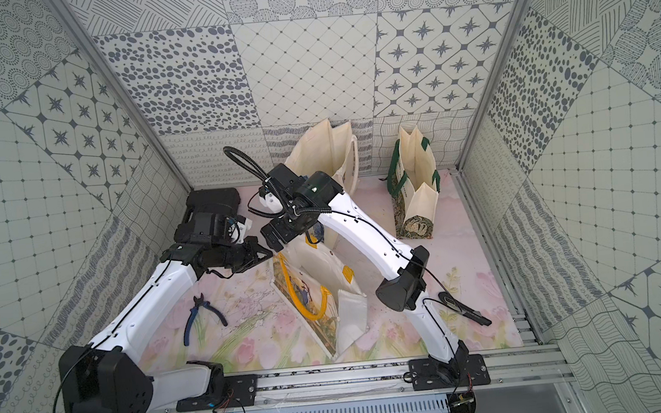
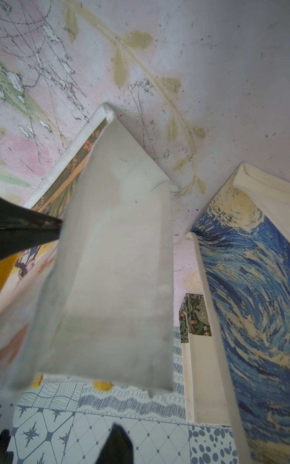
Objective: Put away the canvas bag
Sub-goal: Pick up the canvas bag from the center of the board.
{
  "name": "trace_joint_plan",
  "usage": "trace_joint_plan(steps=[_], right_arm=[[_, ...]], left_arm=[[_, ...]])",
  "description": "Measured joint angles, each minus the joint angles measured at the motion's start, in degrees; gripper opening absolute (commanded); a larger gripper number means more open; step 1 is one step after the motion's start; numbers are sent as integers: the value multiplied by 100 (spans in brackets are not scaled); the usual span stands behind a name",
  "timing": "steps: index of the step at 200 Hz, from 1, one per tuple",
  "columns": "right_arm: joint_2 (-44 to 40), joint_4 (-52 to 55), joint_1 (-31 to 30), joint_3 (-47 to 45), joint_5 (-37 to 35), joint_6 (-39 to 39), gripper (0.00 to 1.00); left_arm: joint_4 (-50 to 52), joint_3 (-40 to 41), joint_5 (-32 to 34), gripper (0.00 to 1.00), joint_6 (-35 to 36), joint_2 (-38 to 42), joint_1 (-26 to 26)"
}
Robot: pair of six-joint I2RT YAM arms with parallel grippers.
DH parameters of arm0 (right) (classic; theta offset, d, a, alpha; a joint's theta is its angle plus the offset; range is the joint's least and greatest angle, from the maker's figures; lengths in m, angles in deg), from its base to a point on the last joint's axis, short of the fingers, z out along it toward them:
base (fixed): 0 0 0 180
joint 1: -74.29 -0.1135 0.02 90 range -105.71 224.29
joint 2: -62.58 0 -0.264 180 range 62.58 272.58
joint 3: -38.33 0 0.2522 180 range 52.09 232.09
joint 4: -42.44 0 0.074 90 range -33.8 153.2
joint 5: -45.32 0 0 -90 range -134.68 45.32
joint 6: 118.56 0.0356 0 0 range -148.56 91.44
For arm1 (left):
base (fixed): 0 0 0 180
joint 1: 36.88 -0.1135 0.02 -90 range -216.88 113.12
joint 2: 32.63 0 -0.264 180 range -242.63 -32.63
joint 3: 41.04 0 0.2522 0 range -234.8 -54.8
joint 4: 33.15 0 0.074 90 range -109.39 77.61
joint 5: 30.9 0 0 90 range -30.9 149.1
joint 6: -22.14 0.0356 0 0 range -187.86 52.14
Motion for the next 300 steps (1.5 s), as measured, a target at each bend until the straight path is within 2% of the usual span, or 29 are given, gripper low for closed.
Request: trace_joint_plan(steps=[31, 56, 98, 135, 157, 191, 221, 246, 300], right_arm=[[-254, -7, 0, -197, -581, 114, 99], [-592, -199, 2, -820, -739, 138, 99], [-970, -737, 46, -1602, -470, -7, 99], [-1513, -1740, 98, -3036, -269, -376, 99], [-1613, -2159, 186, -3501, 55, -472, 99], [-1600, -2479, 321, -3501, 616, -516, 97], [-1394, -2463, 337, -3067, 957, -511, 97], [-1115, -2341, 334, -2743, 1005, -511, 96], [-920, -2026, 332, -2706, 938, -503, 95]], left_arm=[[0, -11, 0, 0, 2, 15, 0], [0, -20, 2, 0, 2, 15, 0], [-2, -24, 2, 0, -2, 48, -2], [-2, -24, 2, 0, -2, 76, -2], [-2, -24, 2, 0, -2, 109, -2], [-2, -24, 2, 0, -2, 149, -2], [-9, -11, 0, 0, -4, 149, -2], [-15, 15, -2, 0, -4, 146, -2], [-50, 26, -11, 0, -4, 146, -2]])
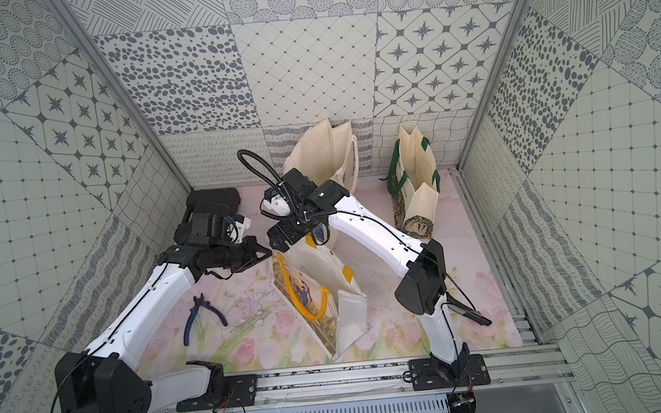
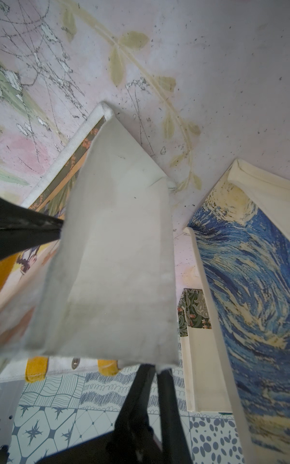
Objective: Put away the canvas bag
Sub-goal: Pick up the canvas bag from the center of the board.
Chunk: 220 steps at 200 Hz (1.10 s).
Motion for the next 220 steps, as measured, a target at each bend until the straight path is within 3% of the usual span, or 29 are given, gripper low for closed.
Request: trace_joint_plan(steps=[98, 156, 220], right_arm=[[221, 278, -157, 94, 109, 15, 91], [896, 1051, -446, 1506, -533, -87, 91], [1088, 1427, -531, 1720, -780, -68, 90]], left_arm=[[-42, 7, -42, 0, -2, 0, 0], [-63, 39, -48, 0, -24, -4, 0], [-76, 57, -55, 0, -44, -4, 0]])
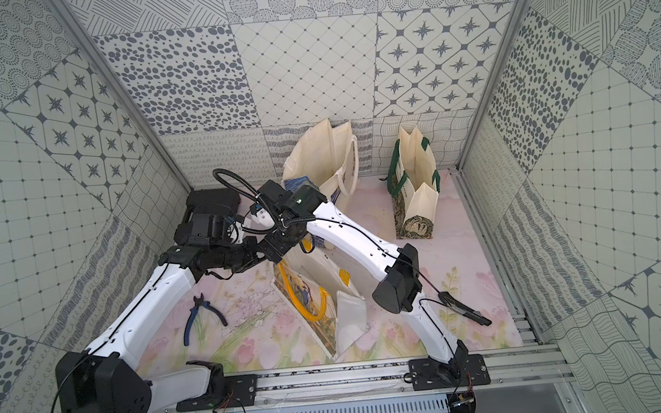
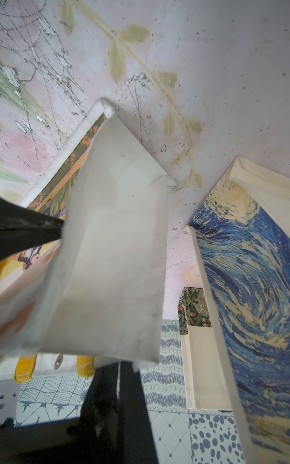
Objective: Put away the canvas bag
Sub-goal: Pick up the canvas bag from the center of the board.
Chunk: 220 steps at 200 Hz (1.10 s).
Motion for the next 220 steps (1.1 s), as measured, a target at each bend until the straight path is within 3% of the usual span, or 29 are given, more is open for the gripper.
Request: trace_joint_plan(steps=[71, 148, 220], right_arm=[[52, 282, -4, 179, -260, 70, 84], [76, 378, -66, 267, -232, 94, 59], [341, 525, -118, 422, -280, 94, 56]], left_arm=[[0, 7, 0, 0, 0, 2, -4], [0, 17, 0, 0, 0, 11, -4], [7, 9, 2, 0, 4, 11, -4]])
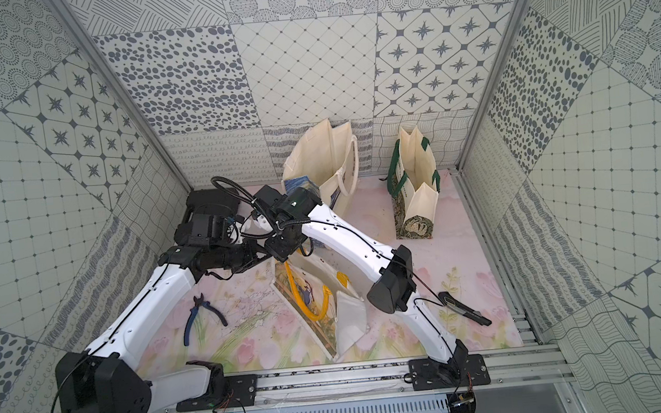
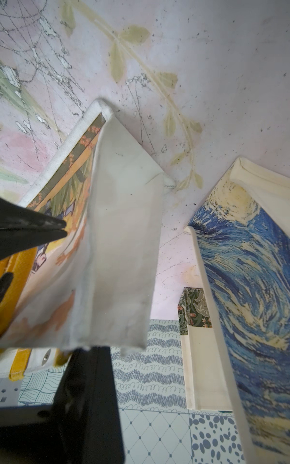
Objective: Put away the canvas bag
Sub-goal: Pick up the canvas bag from the center of the board.
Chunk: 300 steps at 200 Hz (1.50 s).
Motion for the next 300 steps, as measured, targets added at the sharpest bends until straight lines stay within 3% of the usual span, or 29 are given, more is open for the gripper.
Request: trace_joint_plan(steps=[34, 97, 153, 215, 256, 300], right_arm=[[129, 68, -4, 101, -61, 46, 43], [140, 129, -24, 173, -173, 55, 30], [140, 201, -24, 173, -184, 52, 0], [96, 164, -24, 48, -195, -57, 0], [-404, 155, -4, -667, 39, -269, 0], [-1307, 157, 269, -1832, 450, -459, 0]], left_arm=[[15, -22, -2, 0, 2, 0, -4], [31, -24, 2, 0, 46, 0, -28], [33, -24, 24, 0, 94, 28, -28], [42, -61, 26, 0, 160, 186, -28], [-105, -26, -175, 13, 170, 474, -31], [-1088, 374, -743, 27, 22, 815, -31]])
